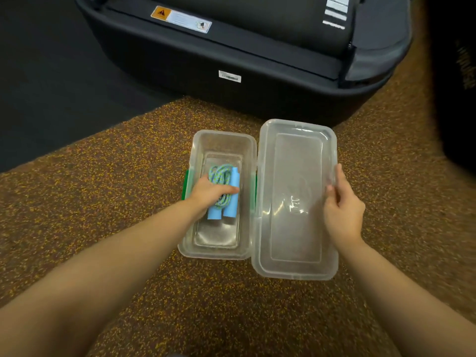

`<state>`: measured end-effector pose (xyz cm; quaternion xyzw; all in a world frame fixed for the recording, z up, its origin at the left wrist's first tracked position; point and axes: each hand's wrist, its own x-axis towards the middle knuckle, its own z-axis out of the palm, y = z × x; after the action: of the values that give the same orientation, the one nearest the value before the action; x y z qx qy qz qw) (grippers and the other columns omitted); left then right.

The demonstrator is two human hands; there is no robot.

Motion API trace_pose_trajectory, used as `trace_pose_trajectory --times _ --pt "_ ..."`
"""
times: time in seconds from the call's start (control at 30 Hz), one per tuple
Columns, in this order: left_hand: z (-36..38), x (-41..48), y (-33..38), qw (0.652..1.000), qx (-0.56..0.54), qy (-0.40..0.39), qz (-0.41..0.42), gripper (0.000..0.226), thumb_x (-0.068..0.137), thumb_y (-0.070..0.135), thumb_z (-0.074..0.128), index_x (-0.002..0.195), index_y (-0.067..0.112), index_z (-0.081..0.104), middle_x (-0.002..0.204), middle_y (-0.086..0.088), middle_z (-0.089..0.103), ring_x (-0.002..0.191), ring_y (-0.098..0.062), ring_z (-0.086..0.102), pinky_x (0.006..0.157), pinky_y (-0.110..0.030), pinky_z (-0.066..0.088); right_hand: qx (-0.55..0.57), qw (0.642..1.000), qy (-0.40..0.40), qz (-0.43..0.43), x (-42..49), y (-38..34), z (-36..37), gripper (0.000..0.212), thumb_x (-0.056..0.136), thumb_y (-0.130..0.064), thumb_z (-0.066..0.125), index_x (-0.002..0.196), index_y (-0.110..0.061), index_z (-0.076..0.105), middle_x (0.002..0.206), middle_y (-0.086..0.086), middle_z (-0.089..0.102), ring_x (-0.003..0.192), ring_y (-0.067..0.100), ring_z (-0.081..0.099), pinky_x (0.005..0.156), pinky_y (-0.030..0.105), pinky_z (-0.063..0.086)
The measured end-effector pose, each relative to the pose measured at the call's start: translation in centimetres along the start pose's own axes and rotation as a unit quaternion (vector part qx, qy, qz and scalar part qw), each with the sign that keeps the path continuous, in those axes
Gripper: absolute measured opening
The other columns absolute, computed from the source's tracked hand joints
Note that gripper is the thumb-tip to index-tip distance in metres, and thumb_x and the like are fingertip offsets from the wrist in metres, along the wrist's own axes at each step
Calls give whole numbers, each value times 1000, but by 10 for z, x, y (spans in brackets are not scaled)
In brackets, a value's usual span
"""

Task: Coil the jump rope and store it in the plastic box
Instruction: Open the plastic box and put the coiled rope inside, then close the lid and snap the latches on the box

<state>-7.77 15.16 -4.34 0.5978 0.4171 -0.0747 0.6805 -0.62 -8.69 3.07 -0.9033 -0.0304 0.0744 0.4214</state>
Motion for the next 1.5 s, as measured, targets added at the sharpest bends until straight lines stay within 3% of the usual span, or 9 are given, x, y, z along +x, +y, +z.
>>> trace_pose_trajectory --times 0.27,0.37,0.7,0.87,1.07,1.23,1.33,1.43,1.5 --pt "16 16 -13 974 221 51 -21 59 65 28 82 114 9 56 104 -8 61 92 -26 59 74 -29 45 -27 999 36 0 -7 12 -24 46 97 -13 45 143 -19 39 117 -10 49 102 -1 51 79 -7 25" --pt "20 20 -12 966 248 70 -5 59 69 25 80 118 7 53 114 -14 62 104 -29 59 80 -31 46 -21 999 32 3 -9 12 -26 47 97 -12 45 143 -19 39 118 -12 48 108 -5 49 87 3 31" --pt "28 13 -20 927 330 143 108 87 69 31 82 133 0 31 133 -20 34 122 -37 40 102 -41 35 -27 999 21 11 -16 18 -19 47 97 -11 45 143 -17 38 132 -11 45 116 -7 40 77 -16 19" --pt "22 13 -30 863 448 113 205 69 96 36 46 150 7 13 156 -17 15 144 -36 9 117 -43 15 -38 999 10 13 -23 15 -18 47 97 -9 44 143 -15 37 119 -8 50 114 12 45 80 -8 28" --pt "17 18 -44 836 522 31 167 62 102 33 28 152 19 -7 160 -8 -12 145 -35 -15 118 -43 -1 -35 999 4 15 -28 11 -18 47 96 -7 45 142 -13 39 124 25 59 116 40 48 90 27 33" --pt "11 21 -43 834 527 11 160 63 103 30 27 150 18 -13 158 -10 -19 143 -36 -21 117 -46 -4 -48 999 7 16 -28 10 -20 48 97 -10 45 143 -17 37 138 4 51 114 28 50 79 -3 29" --pt "12 17 -40 846 506 7 165 65 102 33 28 150 19 -13 158 -6 -20 144 -33 -21 117 -45 -2 -44 999 11 17 -28 6 -21 47 97 -9 44 143 -16 38 136 10 54 115 24 50 86 6 34" --pt "13 8 -34 854 486 21 186 63 102 32 26 151 15 -9 159 -7 -18 144 -31 -19 117 -41 -3 -48 999 10 15 -28 4 -18 48 97 -10 44 144 -17 36 143 6 46 112 3 50 76 -14 24" --pt "12 -1 -27 864 450 36 224 61 102 27 27 151 10 -5 160 -9 -12 146 -28 -16 118 -38 -3 -45 999 5 17 -29 3 -15 47 98 -11 43 144 -18 36 138 6 51 115 14 51 82 -6 28"
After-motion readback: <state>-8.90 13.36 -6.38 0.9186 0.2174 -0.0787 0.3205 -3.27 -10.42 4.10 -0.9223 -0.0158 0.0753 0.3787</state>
